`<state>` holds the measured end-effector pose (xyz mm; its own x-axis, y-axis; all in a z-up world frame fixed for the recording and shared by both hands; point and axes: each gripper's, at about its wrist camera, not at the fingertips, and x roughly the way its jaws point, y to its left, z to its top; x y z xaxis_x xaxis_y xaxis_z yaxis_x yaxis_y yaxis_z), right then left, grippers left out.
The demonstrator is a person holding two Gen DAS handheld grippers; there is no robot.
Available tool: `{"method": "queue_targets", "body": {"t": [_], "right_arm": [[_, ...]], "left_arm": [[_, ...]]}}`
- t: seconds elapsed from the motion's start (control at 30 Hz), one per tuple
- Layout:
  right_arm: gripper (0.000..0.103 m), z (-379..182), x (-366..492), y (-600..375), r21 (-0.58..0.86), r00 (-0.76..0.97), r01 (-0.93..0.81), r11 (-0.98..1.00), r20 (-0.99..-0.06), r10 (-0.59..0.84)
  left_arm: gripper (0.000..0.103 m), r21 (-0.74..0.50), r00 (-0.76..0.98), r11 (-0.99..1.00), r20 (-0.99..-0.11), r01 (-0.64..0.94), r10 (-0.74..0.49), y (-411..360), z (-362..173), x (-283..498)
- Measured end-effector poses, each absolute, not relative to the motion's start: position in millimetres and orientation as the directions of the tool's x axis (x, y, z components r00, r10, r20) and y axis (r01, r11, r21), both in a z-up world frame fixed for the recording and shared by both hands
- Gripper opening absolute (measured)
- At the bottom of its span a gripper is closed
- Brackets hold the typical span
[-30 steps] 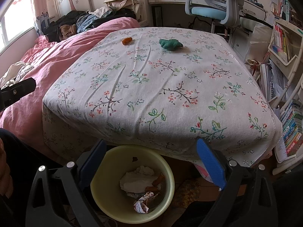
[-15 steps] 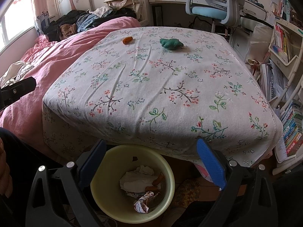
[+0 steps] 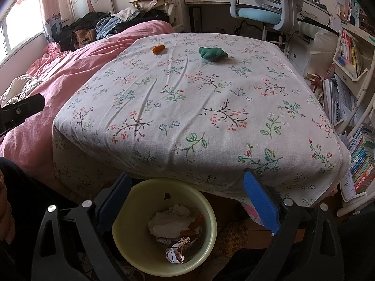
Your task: Collect trash
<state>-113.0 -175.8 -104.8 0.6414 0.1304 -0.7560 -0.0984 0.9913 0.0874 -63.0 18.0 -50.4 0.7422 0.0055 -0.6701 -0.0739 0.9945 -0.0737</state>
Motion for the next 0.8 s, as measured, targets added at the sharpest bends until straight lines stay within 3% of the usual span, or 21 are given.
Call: {"method": "queue_targets", "body": {"t": [0.8], "right_arm": [[0.093,-104.3,-112.6,-175.7,0.087,0.643,-0.097,0.991,-0.755,0.13]], "left_arm": [[0.096,-0.073,0.738,0.994,-0.675,-0.082,0.011,17.7,-53.2,-64.5]]}}
